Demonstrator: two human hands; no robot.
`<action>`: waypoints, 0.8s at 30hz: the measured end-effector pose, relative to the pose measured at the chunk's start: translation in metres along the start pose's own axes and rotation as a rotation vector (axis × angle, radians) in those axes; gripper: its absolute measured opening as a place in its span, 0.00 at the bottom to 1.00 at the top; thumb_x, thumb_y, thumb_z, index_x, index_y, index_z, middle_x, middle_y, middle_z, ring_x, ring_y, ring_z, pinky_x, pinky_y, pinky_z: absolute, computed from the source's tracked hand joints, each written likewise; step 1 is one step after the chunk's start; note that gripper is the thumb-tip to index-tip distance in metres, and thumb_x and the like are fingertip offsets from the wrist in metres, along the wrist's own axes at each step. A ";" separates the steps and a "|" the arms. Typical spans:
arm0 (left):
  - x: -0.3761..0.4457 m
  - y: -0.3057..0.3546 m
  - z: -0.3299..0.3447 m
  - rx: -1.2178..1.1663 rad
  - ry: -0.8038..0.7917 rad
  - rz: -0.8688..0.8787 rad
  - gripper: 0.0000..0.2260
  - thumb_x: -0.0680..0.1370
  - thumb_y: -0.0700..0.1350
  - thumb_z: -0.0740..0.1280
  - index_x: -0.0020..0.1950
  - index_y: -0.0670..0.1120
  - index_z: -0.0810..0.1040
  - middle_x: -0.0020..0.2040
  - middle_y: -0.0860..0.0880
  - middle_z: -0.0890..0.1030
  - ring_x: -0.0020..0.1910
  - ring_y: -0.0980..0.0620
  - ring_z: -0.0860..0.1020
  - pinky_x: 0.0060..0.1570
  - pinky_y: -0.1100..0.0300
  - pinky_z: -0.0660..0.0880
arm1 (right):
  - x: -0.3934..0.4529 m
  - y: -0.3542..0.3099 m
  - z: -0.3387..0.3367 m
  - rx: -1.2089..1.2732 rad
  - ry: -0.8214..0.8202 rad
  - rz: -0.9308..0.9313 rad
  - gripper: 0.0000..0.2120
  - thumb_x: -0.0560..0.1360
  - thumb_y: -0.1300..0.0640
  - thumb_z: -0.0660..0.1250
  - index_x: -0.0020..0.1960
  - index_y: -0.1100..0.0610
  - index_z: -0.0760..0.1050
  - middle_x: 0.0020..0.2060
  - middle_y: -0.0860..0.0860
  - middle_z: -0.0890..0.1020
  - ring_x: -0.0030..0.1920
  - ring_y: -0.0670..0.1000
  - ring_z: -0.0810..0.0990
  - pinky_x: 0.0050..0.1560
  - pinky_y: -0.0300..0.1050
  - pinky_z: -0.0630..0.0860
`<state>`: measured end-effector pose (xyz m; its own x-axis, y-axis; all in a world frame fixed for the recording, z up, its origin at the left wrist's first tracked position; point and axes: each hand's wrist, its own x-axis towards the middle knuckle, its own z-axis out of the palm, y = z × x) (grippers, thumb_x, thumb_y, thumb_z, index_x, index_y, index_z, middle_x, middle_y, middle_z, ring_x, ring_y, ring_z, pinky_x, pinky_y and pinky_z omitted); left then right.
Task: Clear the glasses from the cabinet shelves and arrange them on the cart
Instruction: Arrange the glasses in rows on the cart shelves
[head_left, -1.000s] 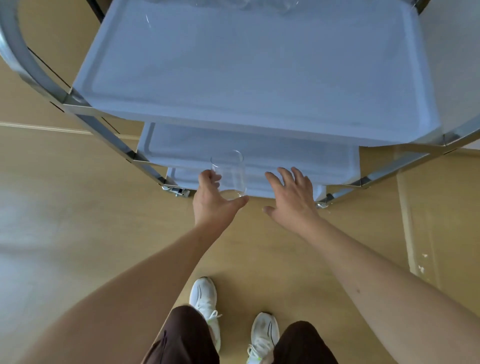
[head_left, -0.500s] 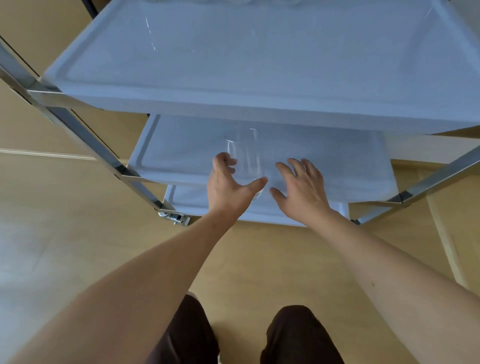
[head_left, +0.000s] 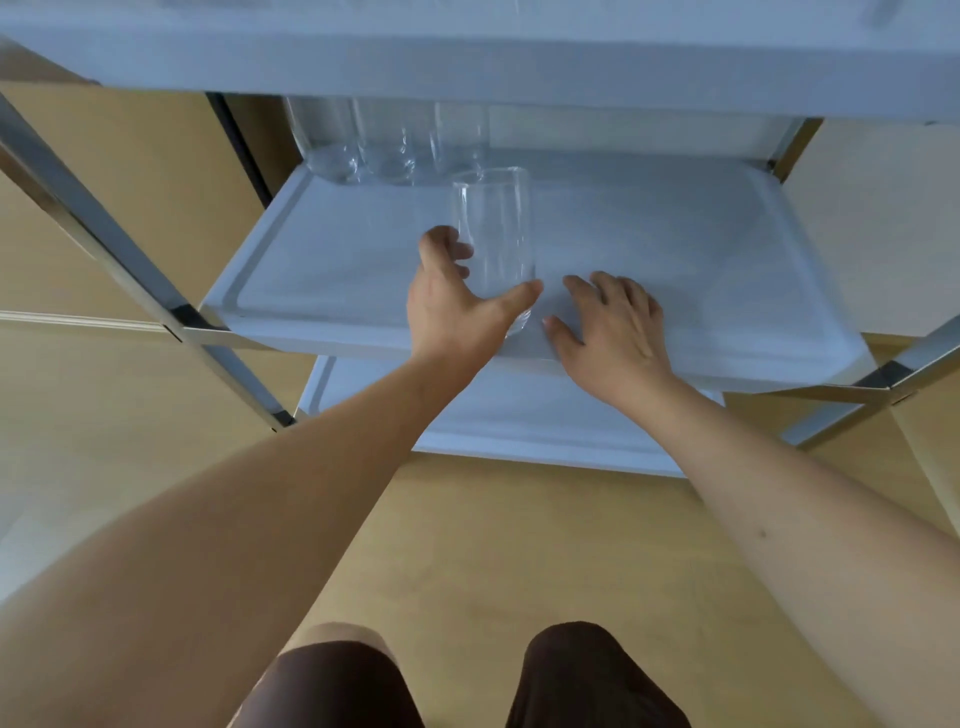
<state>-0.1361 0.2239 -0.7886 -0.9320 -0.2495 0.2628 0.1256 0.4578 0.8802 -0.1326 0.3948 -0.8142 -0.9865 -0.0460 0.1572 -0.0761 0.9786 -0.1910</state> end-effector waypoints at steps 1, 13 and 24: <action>0.002 0.000 0.002 -0.012 0.002 0.001 0.38 0.62 0.60 0.78 0.65 0.48 0.67 0.56 0.55 0.75 0.52 0.53 0.76 0.51 0.54 0.75 | 0.003 0.000 0.001 -0.001 -0.005 0.004 0.29 0.81 0.39 0.58 0.77 0.53 0.65 0.74 0.57 0.67 0.74 0.62 0.63 0.73 0.59 0.57; 0.050 -0.012 0.029 -0.063 0.048 0.064 0.40 0.62 0.59 0.80 0.67 0.49 0.67 0.58 0.55 0.76 0.53 0.55 0.76 0.54 0.53 0.76 | 0.074 -0.001 0.002 0.057 -0.046 0.034 0.26 0.81 0.42 0.58 0.76 0.50 0.66 0.73 0.56 0.68 0.74 0.61 0.61 0.73 0.58 0.60; 0.122 -0.023 0.058 0.012 0.089 0.180 0.40 0.62 0.52 0.84 0.69 0.48 0.69 0.61 0.51 0.70 0.55 0.53 0.77 0.59 0.54 0.76 | 0.102 0.006 0.021 0.056 0.020 0.035 0.21 0.81 0.42 0.56 0.67 0.51 0.74 0.68 0.53 0.73 0.71 0.59 0.66 0.70 0.55 0.59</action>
<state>-0.2722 0.2328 -0.7996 -0.8610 -0.2371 0.4499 0.2830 0.5118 0.8112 -0.2367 0.3912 -0.8198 -0.9856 -0.0077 0.1691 -0.0506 0.9667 -0.2507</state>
